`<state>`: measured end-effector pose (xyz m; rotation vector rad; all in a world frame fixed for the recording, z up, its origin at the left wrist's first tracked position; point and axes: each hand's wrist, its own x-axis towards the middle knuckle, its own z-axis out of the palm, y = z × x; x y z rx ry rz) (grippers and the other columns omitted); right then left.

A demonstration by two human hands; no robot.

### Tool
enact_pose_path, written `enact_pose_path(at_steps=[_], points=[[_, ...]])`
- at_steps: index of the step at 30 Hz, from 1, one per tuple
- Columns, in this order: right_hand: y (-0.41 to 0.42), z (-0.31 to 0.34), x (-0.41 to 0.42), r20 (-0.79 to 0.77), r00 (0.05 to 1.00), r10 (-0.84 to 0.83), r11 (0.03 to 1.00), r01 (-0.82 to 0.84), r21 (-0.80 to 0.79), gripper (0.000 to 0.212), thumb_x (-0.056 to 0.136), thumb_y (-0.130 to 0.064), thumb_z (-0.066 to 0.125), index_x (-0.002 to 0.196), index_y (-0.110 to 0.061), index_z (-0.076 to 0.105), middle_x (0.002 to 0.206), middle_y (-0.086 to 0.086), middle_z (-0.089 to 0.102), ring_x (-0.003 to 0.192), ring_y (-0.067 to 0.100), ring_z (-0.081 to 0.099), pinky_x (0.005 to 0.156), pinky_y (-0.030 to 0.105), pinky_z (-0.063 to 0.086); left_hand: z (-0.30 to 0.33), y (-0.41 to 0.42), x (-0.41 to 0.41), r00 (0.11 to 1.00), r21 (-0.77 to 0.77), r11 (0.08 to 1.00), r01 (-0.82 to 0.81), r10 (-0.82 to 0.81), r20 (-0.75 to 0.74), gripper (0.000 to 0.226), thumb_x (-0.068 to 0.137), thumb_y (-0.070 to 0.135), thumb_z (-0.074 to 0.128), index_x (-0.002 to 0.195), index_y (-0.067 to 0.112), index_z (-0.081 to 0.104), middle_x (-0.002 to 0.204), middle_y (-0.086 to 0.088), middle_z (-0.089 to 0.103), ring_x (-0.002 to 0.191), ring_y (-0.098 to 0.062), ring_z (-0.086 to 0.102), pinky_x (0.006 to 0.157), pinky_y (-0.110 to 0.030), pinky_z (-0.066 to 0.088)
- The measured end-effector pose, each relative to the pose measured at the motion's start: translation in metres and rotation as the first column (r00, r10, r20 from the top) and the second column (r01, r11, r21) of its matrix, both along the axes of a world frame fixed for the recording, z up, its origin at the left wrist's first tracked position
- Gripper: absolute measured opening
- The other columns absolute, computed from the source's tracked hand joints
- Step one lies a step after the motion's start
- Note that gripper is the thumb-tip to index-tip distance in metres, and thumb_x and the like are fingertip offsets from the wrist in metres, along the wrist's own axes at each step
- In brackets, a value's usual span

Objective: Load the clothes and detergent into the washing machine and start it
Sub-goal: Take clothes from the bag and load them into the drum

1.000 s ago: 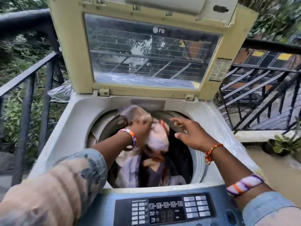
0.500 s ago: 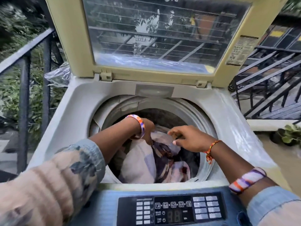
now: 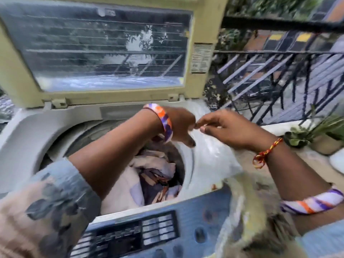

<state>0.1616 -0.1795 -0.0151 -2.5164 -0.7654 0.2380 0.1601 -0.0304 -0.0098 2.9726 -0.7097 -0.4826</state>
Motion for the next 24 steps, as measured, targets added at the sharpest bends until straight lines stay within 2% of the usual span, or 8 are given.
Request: enact_pose_path(at_steps=[4, 7, 9, 11, 13, 16, 19, 24], points=[[-0.089, 0.008, 0.014, 0.038, 0.989, -0.143, 0.984, 0.138, 0.112, 0.014, 0.086, -0.009, 0.057, 0.082, -0.018, 0.067, 0.085, 0.007, 0.069, 0.084, 0.025, 0.064, 0.079, 0.039, 0.051, 0.020, -0.092, 0.018, 0.995, -0.045, 0.995, 0.092, -0.090, 0.040, 0.044, 0.086, 0.037, 0.060, 0.116, 0.005, 0.058, 0.111, -0.011, 0.064, 0.103, -0.028, 0.059, 0.075, -0.023, 0.040], [-0.169, -0.015, 0.022, -0.024, 0.968, -0.248, 0.954, 0.249, 0.166, 0.030, 0.084, -0.002, 0.057, 0.063, -0.023, 0.057, 0.065, -0.007, 0.056, 0.067, 0.012, 0.051, 0.065, 0.028, 0.040, 0.001, -0.174, 0.041, 0.999, 0.052, 0.998, 0.042, -0.040, -0.032, 0.030, 0.079, 0.039, 0.066, 0.076, 0.009, 0.067, 0.067, -0.004, 0.062, 0.068, -0.023, 0.064, 0.066, -0.024, 0.054], [-0.220, -0.041, 0.025, -0.099, 0.951, -0.293, 0.935, 0.307, 0.180, 0.023, 0.084, 0.001, 0.058, 0.071, -0.019, 0.062, 0.068, -0.004, 0.057, 0.073, 0.011, 0.050, 0.068, 0.028, 0.038, -0.011, -0.220, 0.045, 0.992, 0.050, 0.996, -0.069, 0.074, -0.102, 0.051, 0.085, 0.015, 0.059, 0.038, 0.001, 0.045, 0.023, 0.002, 0.042, 0.035, -0.007, 0.052, 0.038, -0.006, 0.043], [-0.272, -0.078, 0.028, -0.202, 0.911, -0.360, 0.899, 0.397, 0.187, 0.014, 0.083, 0.002, 0.059, 0.091, -0.006, 0.068, 0.083, 0.005, 0.063, 0.081, 0.013, 0.053, 0.074, 0.028, 0.041, -0.031, -0.267, 0.045, 0.967, -0.053, 0.985, -0.164, 0.150, -0.208, 0.047, 0.089, 0.002, 0.049, 0.044, 0.005, 0.034, 0.014, 0.002, 0.031, 0.040, -0.003, 0.047, 0.026, -0.007, 0.025], [-0.312, -0.122, 0.023, -0.304, 0.854, -0.422, 0.858, 0.485, 0.169, 0.022, 0.081, 0.003, 0.061, 0.099, -0.007, 0.066, 0.093, 0.008, 0.064, 0.087, 0.015, 0.056, 0.079, 0.024, 0.044, -0.063, -0.305, 0.042, 0.951, 0.013, 0.991, -0.132, 0.130, -0.279, 0.028, 0.090, 0.006, 0.050, 0.067, -0.010, 0.051, 0.053, -0.012, 0.064, 0.067, -0.005, 0.051, 0.033, -0.007, 0.031], [-0.357, -0.184, 0.009, -0.394, 0.802, -0.450, 0.847, 0.523, 0.098, 0.040, 0.076, 0.009, 0.059, 0.113, -0.008, 0.061, 0.097, -0.001, 0.062, 0.086, 0.012, 0.057, 0.076, 0.014, 0.041, -0.139, -0.345, 0.042, 0.912, -0.042, 0.989, -0.143, 0.116, -0.393, 0.047, 0.087, 0.026, 0.061, 0.126, 0.001, 0.051, 0.127, -0.016, 0.057, 0.109, -0.018, 0.056, 0.085, -0.021, 0.046], [-0.383, -0.234, -0.005, -0.474, 0.744, -0.471, 0.857, 0.512, -0.049, 0.071, 0.076, 0.004, 0.064, 0.139, -0.013, 0.036, 0.112, -0.002, 0.053, 0.100, 0.013, 0.052, 0.075, 0.006, 0.037, -0.178, -0.354, 0.031, 0.861, -0.028, 0.984, -0.177, 0.140, -0.489, 0.055, 0.090, 0.025, 0.059, 0.135, -0.001, 0.041, 0.138, -0.015, 0.047, 0.130, -0.029, 0.045, 0.081, -0.025, 0.042], [-0.400, -0.310, -0.008, -0.601, 0.658, -0.453, 0.848, 0.527, -0.062, 0.107, 0.073, -0.010, 0.075, 0.146, -0.020, -0.003, 0.152, 0.010, 0.023, 0.140, 0.026, 0.025, 0.110, 0.031, 0.027, -0.234, -0.354, 0.030, 0.819, 0.019, 0.971, -0.240, 0.212, -0.534, 0.065, 0.081, 0.031, 0.067, 0.136, 0.006, 0.042, 0.136, -0.015, 0.049, 0.122, -0.027, 0.049, 0.094, -0.027, 0.038]])
